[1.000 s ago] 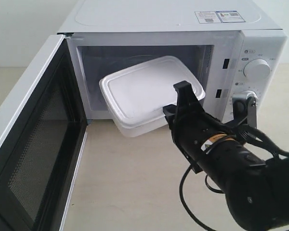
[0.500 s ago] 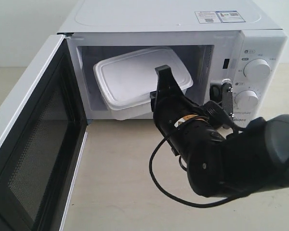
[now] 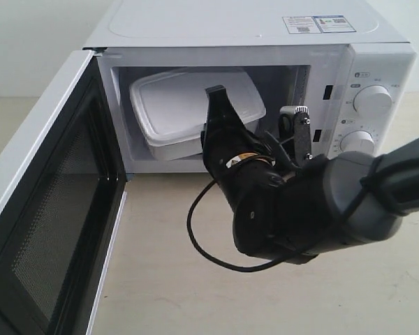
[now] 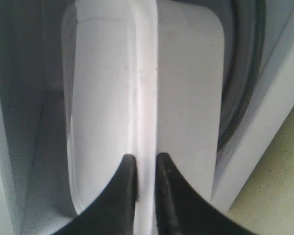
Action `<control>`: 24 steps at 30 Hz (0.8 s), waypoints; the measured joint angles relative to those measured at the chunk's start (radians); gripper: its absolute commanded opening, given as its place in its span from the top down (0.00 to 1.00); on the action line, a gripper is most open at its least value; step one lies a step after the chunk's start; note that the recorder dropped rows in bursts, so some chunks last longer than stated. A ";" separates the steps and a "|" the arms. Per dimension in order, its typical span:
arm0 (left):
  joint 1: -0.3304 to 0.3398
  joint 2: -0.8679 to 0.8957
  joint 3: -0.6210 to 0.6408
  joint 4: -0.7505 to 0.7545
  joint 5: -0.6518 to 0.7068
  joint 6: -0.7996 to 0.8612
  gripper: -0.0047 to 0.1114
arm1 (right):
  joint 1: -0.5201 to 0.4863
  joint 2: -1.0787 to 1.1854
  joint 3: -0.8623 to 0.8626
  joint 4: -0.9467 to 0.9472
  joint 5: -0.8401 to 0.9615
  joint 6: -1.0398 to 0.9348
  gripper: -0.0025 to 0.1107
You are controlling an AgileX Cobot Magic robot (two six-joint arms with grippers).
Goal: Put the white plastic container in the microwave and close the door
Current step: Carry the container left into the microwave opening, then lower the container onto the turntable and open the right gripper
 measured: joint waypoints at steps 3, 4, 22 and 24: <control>0.000 0.000 0.000 0.000 0.000 0.000 0.92 | -0.010 0.019 -0.022 0.018 0.006 -0.016 0.98; 0.000 0.000 0.000 0.000 0.000 0.000 0.92 | -0.013 0.027 -0.029 0.023 0.012 -0.021 0.98; 0.000 0.000 0.000 0.000 0.000 0.000 0.92 | -0.081 0.064 -0.094 0.058 0.023 -0.098 0.98; 0.000 0.000 0.000 0.000 0.000 0.000 0.92 | -0.086 0.064 -0.094 0.058 0.023 -0.100 0.98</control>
